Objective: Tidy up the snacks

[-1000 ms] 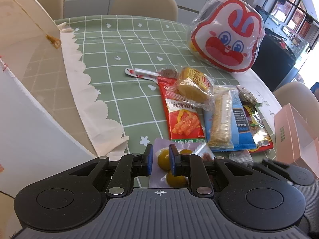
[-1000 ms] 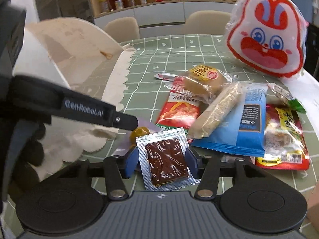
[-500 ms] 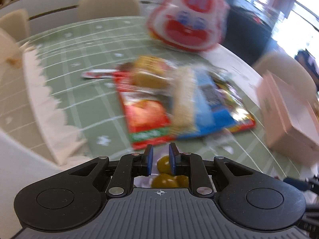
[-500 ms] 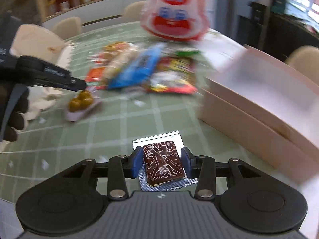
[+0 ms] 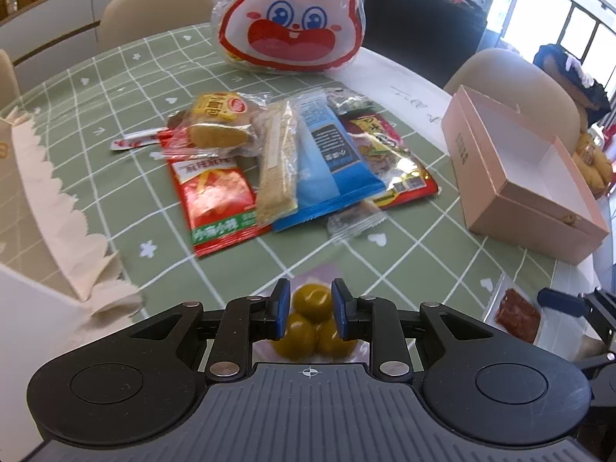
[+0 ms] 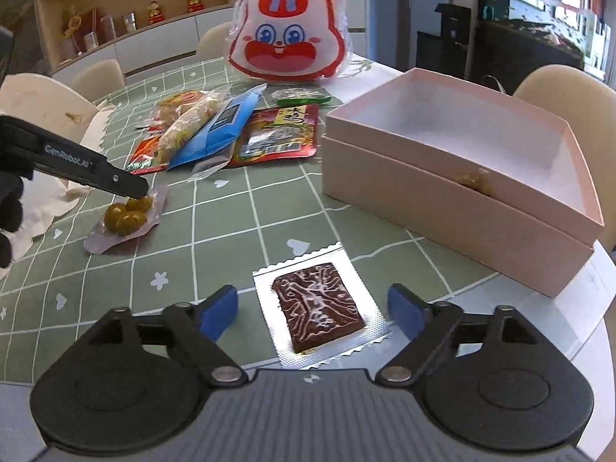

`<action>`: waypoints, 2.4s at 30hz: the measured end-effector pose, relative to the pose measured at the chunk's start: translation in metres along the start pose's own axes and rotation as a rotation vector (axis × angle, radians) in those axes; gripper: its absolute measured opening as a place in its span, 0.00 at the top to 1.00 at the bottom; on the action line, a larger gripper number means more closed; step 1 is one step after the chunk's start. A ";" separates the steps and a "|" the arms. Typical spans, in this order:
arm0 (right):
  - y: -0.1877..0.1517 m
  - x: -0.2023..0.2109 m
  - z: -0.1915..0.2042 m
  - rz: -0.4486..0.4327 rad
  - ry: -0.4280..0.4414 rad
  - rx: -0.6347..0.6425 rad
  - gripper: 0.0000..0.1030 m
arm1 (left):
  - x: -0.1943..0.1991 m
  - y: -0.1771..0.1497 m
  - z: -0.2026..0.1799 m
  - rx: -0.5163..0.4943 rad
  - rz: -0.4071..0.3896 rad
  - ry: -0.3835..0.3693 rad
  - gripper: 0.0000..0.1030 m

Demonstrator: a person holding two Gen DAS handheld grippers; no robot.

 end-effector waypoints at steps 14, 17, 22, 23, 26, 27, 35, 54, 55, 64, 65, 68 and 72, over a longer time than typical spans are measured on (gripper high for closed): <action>-0.002 -0.003 0.008 -0.032 -0.034 0.022 0.08 | 0.014 -0.031 -0.026 -0.254 -0.002 -0.009 0.73; -0.002 -0.003 0.008 -0.033 -0.036 0.022 0.08 | 0.003 -0.040 -0.035 -0.253 0.056 -0.062 0.70; -0.003 -0.003 0.008 -0.034 -0.039 0.023 0.08 | 0.010 -0.029 -0.036 -0.161 -0.001 -0.101 0.70; -0.003 -0.003 0.008 -0.034 -0.040 0.024 0.08 | 0.013 -0.024 -0.033 -0.146 -0.021 -0.093 0.70; -0.003 -0.003 0.008 -0.035 -0.040 0.023 0.08 | 0.020 -0.009 -0.016 -0.099 -0.080 -0.036 0.71; -0.003 -0.003 0.008 -0.035 -0.040 0.023 0.08 | 0.018 -0.006 -0.009 -0.077 -0.080 -0.016 0.71; -0.003 -0.003 0.009 -0.036 -0.043 0.023 0.08 | -0.015 -0.001 -0.011 -0.102 -0.025 0.008 0.71; -0.002 -0.004 0.010 -0.036 -0.040 0.023 0.07 | -0.029 0.012 -0.037 -0.138 -0.040 -0.005 0.74; -0.002 -0.004 0.010 -0.036 -0.040 0.023 0.07 | -0.030 0.013 -0.037 -0.136 -0.043 -0.006 0.74; -0.002 -0.004 0.010 -0.039 -0.040 0.027 0.11 | -0.036 0.012 -0.030 -0.019 -0.085 -0.092 0.73; -0.001 -0.004 0.012 -0.045 -0.033 0.036 0.17 | -0.035 0.011 -0.030 -0.018 -0.090 -0.100 0.73; 0.003 -0.004 0.015 -0.059 -0.012 0.073 0.29 | -0.033 0.009 -0.033 -0.023 -0.080 -0.118 0.72; 0.011 -0.002 0.016 -0.043 -0.008 0.109 0.59 | -0.027 0.004 -0.046 -0.084 -0.078 -0.112 0.73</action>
Point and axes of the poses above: each gripper's, at about its wrist camera, not at the fingertips, and x roughly against the way its jaws point, z to its left, y to its top, the point moved 10 cm from there along -x, roughly the way its jaws point
